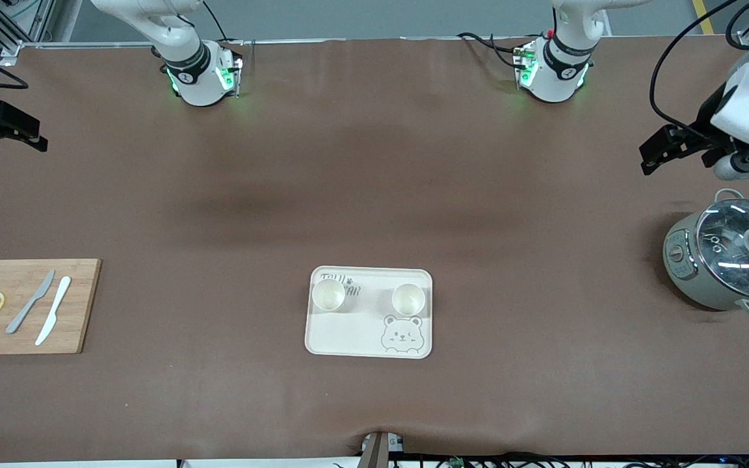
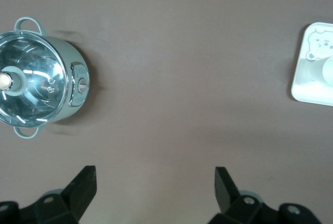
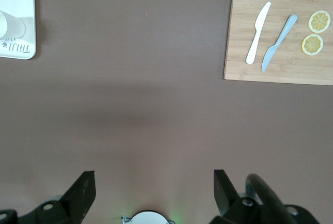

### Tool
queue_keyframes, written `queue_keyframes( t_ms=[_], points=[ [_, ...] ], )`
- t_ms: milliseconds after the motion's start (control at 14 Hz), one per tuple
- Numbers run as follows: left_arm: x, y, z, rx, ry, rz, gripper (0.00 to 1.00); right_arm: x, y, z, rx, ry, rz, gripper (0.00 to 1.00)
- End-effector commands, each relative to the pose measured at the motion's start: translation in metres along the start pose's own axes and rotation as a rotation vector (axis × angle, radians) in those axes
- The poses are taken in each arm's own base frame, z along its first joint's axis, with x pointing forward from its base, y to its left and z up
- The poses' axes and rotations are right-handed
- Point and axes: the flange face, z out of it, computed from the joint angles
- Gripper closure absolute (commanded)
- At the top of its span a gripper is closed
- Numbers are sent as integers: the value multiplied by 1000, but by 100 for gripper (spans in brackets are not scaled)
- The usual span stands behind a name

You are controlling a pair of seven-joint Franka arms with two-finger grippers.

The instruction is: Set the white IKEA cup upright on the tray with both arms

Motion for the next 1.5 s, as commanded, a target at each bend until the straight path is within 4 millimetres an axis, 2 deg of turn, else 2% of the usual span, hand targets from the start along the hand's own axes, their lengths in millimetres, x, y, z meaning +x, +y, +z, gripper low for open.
queue_keyframes(
  t_ms=[0,286,500,571,786,1000,1429],
  points=[
    [-28,-6,0,-33,22,4,0,-4,-8,-1,-34,4,-25,0],
    [-38,-10,-3,-25,12,4,0,-3,-10,-4,-27,17,-28,0],
    [-40,-10,-4,-23,0,5,0,-5,-4,-2,-19,12,-17,0],
    [-40,-10,-4,-23,0,5,0,-4,-9,-4,-24,18,-27,0],
    [-41,-6,-7,-22,-3,-8,0,-4,-9,-4,-24,19,-25,0],
    [-38,-11,-13,-26,6,-3,0,-4,-8,-4,-22,18,-24,0],
    [-29,-12,-8,-15,-2,3,0,-4,-8,-4,-22,15,-22,0]
  ],
)
